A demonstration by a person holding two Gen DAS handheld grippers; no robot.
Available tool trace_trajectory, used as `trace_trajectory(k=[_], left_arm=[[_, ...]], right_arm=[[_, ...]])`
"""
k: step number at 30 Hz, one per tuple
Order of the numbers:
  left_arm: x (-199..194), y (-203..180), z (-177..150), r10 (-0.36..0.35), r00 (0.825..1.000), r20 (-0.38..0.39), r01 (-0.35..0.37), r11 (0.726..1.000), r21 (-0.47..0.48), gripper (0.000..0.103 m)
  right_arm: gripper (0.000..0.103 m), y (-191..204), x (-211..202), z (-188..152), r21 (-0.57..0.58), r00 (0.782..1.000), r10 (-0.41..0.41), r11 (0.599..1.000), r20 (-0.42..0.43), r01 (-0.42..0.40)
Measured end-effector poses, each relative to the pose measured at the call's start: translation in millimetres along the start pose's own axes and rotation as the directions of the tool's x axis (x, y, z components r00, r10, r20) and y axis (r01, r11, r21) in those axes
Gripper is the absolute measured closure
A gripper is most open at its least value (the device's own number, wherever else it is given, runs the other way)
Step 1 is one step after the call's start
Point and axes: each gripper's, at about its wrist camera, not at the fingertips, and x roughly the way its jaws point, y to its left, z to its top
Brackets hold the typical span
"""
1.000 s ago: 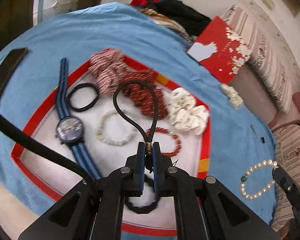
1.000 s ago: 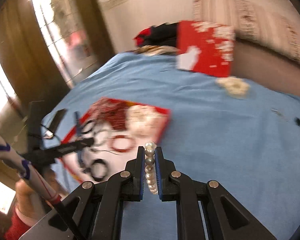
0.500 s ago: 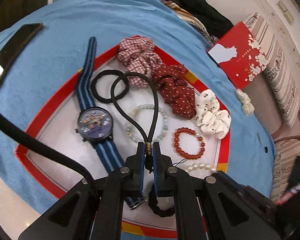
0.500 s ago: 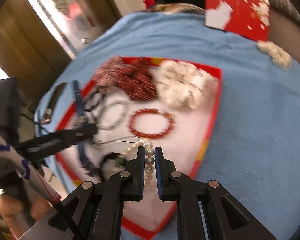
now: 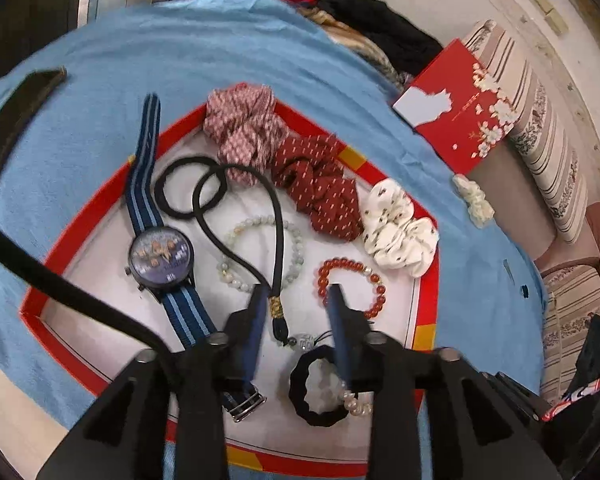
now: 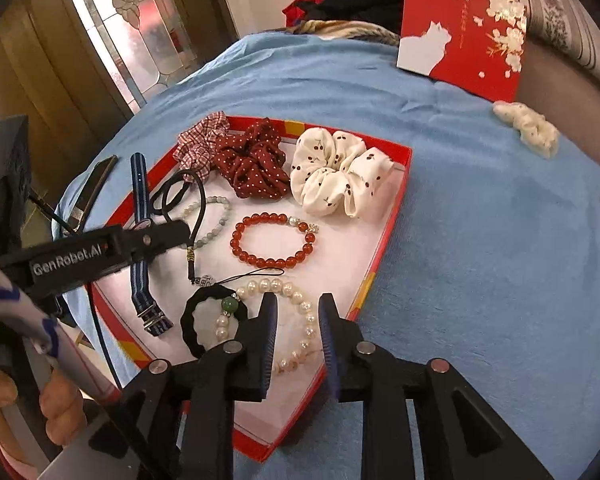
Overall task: Organize jewelry
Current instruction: 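Carry the pearl bracelet and black cord to the red tray and release both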
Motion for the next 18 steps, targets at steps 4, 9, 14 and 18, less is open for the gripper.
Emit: trace_trajectory(k=[4,9,14,18], left_arm=[[-21,0,2,0.02,0.994,0.111,-0.019,1.0,-0.01,0.062],[-45,1,2,0.125,0.957,0.261,-0.119,0.992,-0.036,0.043],[-56,6,4,0.203,0.925,0.322,-0.186,0.979,-0.084,0.031],[-57,6,5,0.229,0.915,0.331,-0.211,0.973,-0.092,0.028]], right_arm=[[0.08,-1,-10,-5,-0.008,1.0,-0.003,1.0,0.016,0.003],[0.08,-5,-18,-11,-0.006,0.999,-0.017,1.0,0.032,0.017],[0.08,-10,-18,-19,-0.017,0.998,-0.047,0.999,0.03,0.048],[0.08,-16,-8,-24,0.003,0.998,-0.056,0.998,0.004,0.056]])
